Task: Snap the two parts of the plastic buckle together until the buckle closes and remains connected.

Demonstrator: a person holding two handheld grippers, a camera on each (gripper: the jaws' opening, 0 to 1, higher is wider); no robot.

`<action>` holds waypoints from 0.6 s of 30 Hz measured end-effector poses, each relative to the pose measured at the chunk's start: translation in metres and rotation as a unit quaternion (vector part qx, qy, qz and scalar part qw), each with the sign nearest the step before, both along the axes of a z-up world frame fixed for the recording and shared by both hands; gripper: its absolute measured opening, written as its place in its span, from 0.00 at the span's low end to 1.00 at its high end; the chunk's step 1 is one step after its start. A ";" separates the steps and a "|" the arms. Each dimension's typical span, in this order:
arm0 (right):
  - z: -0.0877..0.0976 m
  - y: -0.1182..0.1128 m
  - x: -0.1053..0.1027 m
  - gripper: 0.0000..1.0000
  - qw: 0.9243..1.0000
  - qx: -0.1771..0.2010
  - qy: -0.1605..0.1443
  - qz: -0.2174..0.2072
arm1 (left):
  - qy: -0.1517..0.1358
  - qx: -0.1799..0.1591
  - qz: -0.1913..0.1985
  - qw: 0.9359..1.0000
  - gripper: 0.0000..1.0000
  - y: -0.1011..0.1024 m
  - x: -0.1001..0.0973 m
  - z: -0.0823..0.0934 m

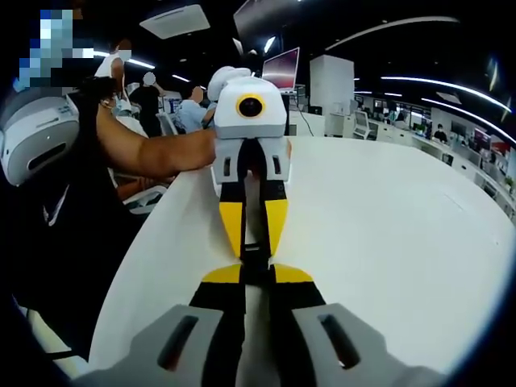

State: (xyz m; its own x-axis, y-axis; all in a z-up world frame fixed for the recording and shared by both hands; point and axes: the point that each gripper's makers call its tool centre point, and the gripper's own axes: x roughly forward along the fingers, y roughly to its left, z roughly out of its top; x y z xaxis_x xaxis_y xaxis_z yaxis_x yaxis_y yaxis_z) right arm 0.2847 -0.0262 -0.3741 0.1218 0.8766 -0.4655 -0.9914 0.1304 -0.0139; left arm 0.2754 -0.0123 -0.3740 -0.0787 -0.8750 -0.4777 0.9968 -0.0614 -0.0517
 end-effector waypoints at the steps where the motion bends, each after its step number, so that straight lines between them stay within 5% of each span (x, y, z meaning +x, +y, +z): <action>1: 0.000 0.000 0.000 0.08 1.000 0.001 0.000 0.000 | 0.000 0.000 0.000 1.000 0.07 -0.001 0.001 0.000; 14: 0.000 -0.001 0.000 0.08 1.000 0.004 0.002 0.000 | 0.009 -0.003 0.004 1.000 0.08 -0.004 0.004 -0.002; 18: 0.001 -0.001 0.000 0.08 1.000 0.004 -0.001 -0.001 | -0.010 -0.005 0.002 1.000 0.09 -0.005 0.004 -0.002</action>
